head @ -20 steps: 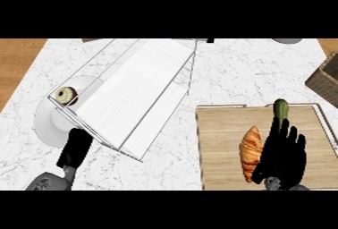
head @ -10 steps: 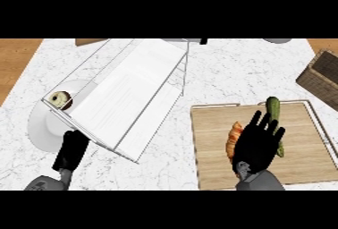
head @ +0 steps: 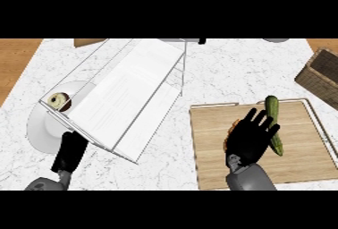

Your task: Pick the croissant from the tray and place it in the tiered shelf

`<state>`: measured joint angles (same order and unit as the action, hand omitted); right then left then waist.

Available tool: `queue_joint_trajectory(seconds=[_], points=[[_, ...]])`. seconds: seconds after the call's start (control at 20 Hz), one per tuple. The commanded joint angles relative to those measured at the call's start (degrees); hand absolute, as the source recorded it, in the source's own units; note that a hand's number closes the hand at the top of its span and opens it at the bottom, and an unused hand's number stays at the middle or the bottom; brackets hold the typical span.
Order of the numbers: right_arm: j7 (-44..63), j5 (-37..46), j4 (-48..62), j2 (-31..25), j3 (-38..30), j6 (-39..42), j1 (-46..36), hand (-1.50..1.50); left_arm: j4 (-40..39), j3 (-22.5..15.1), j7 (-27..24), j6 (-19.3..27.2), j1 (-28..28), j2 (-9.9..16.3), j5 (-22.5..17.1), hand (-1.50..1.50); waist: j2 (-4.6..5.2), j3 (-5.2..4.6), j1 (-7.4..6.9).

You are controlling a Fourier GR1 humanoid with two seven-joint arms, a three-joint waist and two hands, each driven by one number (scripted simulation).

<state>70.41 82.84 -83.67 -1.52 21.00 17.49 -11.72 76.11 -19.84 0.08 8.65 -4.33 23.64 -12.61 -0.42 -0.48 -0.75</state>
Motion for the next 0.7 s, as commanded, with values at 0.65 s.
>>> queue_joint_trajectory(seconds=[0.65], points=[[8.23,3.53,7.36,1.52,-6.23,3.09,0.04,-1.50,-0.91,1.52,-0.63,0.55,0.51,-1.66,1.70,0.00,0.55,0.46,0.49]])
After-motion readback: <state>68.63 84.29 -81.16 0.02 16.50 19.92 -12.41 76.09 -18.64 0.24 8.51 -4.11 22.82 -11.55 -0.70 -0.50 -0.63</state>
